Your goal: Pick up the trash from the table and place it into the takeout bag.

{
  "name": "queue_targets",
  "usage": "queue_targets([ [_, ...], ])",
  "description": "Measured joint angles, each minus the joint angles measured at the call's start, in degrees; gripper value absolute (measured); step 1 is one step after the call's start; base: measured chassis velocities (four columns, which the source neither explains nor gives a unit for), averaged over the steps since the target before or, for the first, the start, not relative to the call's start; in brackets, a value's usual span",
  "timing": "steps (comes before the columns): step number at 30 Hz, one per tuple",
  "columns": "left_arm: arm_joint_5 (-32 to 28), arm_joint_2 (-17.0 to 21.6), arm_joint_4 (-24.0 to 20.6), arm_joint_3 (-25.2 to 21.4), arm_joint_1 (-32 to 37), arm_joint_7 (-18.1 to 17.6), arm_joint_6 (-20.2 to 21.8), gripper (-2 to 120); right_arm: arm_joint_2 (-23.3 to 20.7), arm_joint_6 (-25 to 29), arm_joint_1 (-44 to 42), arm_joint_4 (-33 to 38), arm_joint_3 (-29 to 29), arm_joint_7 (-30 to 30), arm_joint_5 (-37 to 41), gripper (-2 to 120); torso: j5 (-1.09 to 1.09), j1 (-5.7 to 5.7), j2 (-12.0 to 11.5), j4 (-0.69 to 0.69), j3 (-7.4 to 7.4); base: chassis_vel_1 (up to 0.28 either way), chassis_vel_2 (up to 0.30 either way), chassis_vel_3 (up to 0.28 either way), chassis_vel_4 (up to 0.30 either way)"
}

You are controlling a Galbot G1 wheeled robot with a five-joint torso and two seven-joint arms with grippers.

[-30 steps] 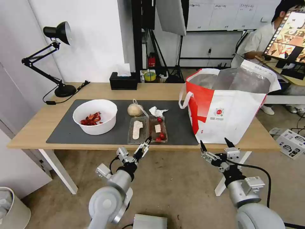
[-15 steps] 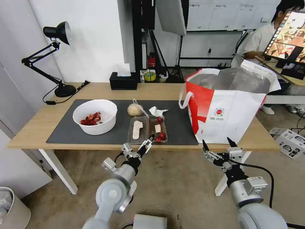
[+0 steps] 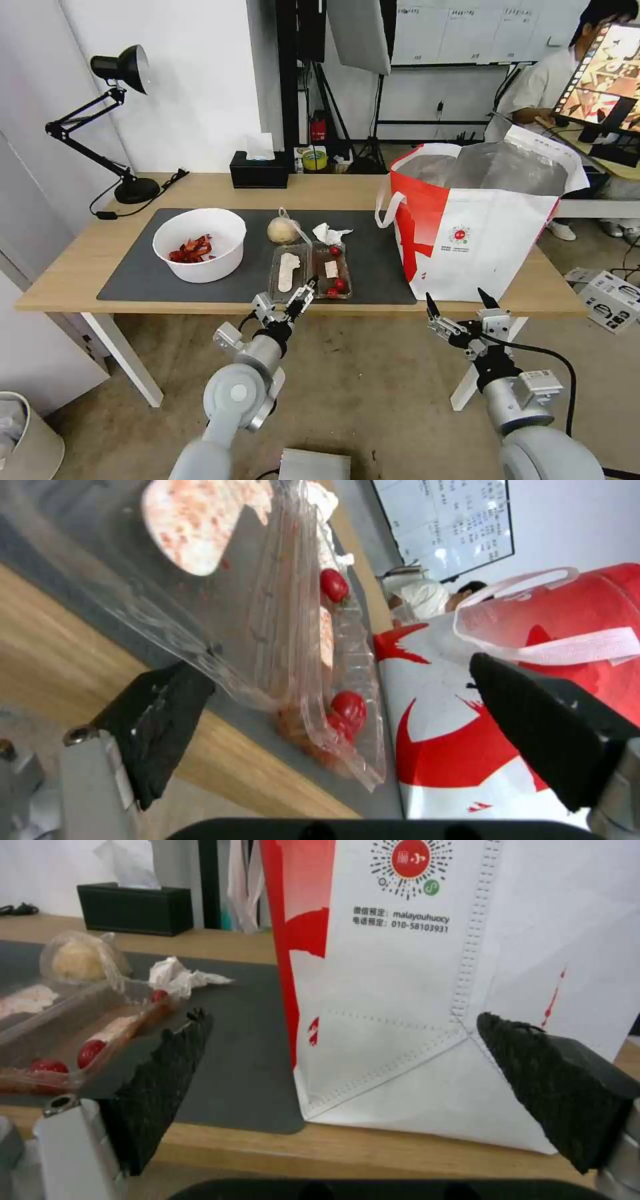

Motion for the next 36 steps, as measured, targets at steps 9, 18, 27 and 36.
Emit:
queue_targets([
  [9,0.07,0.96,-1.65,-0.49,-0.43,0.04,0.00,100,0.07,0.00,0.13,-0.02,-0.09,0.00,0.01,100,0.00,0.00,0.00,0.00,0.00,0.000,0.000,0.000,0.000],
  [18,0.05,1.20,-2.83,-0.14,-1.94,0.00,0.00,100,-0.31,0.00,0.16,0.19,-0.06,0.01,0.01,100,0.00,0.00,0.00,0.00,0.00,0.000,0.000,0.000,0.000],
  [27,-0.62,1.29,-3.16,1.38,-4.59,-1.27,0.08,100,-0.63,-0.05,0.12,0.58,0.25,0.07,0.18,100,0.00,0.00,0.00,0.00,0.00,0.000,0.000,0.000,0.000],
  [36,-1.12,0.41,-3.11,5.38,-6.65,-2.94,0.35,100,-0.69,-0.30,0.38,0.75,0.59,0.28,0.81,100,0.01,0.00,0.00,0.00,0.00,0.000,0.000,0.000,0.000],
])
